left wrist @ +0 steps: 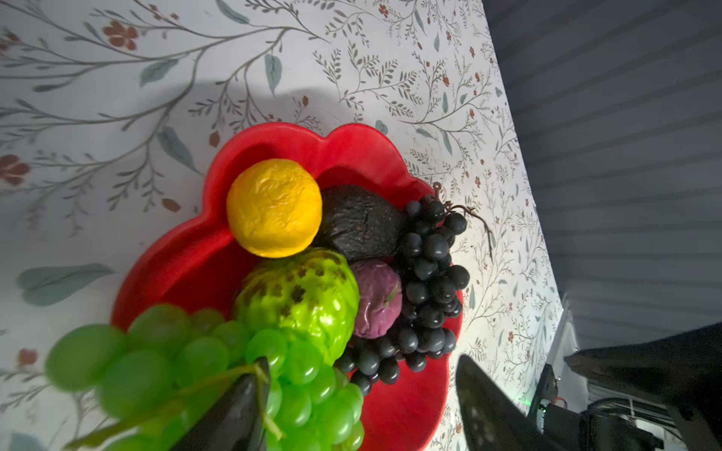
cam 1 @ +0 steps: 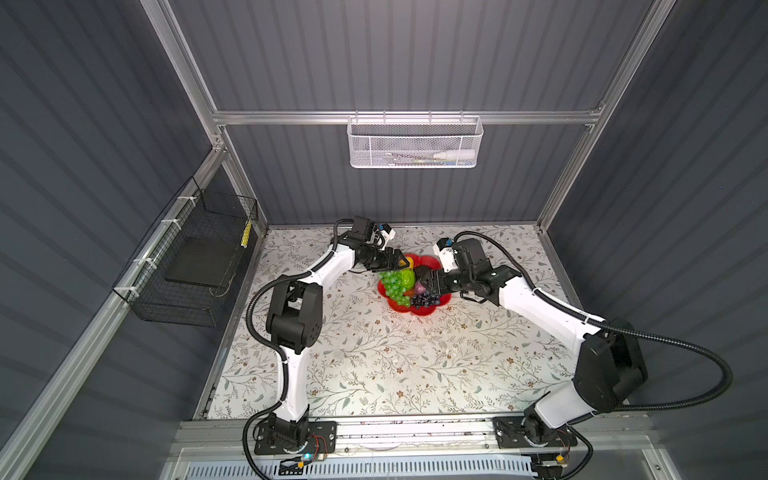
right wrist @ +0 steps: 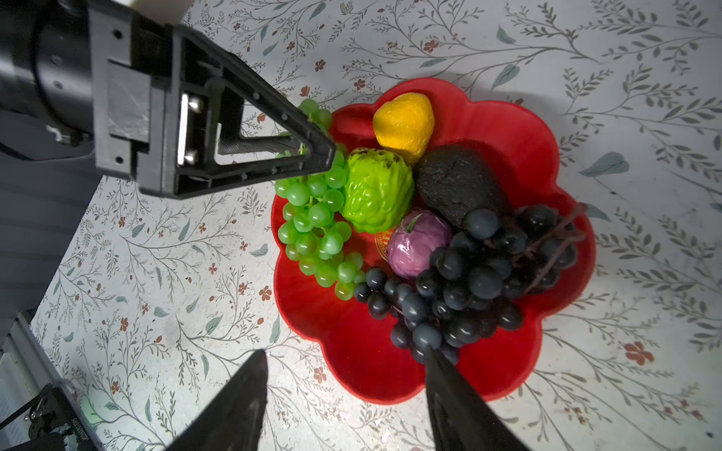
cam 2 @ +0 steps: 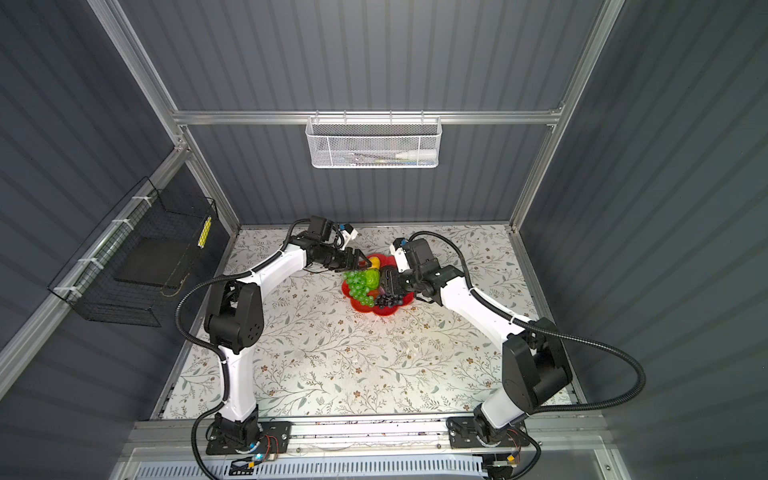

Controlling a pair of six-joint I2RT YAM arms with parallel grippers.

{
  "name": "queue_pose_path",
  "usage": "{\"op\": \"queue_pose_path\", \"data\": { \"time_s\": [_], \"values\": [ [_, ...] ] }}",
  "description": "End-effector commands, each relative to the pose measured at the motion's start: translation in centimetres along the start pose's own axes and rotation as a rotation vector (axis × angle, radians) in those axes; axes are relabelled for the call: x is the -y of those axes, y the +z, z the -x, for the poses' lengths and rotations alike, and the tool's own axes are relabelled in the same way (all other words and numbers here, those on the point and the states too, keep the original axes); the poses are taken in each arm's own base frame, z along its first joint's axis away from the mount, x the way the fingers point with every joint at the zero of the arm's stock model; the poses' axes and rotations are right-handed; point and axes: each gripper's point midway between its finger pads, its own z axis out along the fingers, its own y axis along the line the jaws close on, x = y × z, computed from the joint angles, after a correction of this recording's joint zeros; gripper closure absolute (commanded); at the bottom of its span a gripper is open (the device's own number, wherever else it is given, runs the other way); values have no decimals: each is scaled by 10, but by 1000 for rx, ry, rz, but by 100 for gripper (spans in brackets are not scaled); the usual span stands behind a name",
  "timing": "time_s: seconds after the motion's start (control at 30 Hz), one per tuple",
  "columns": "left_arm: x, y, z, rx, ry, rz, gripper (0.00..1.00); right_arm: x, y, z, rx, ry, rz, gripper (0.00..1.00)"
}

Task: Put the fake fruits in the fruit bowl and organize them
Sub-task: 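Lower the green grapes beside the custard apple in the bowl with the left gripper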

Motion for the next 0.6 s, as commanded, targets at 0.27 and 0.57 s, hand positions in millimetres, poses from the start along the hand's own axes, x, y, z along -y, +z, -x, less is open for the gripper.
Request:
{"op": "queue_pose_path", "data": {
  "time_s": [0.27, 0.57],
  "values": [
    [-12, -38, 6, 82, -61, 137, 27, -2, -4, 9, 5, -11, -16, 36],
    [-43, -54, -10, 164, -189, 231, 50, -1, 1, 8, -7, -13, -18, 36]
  ]
}}
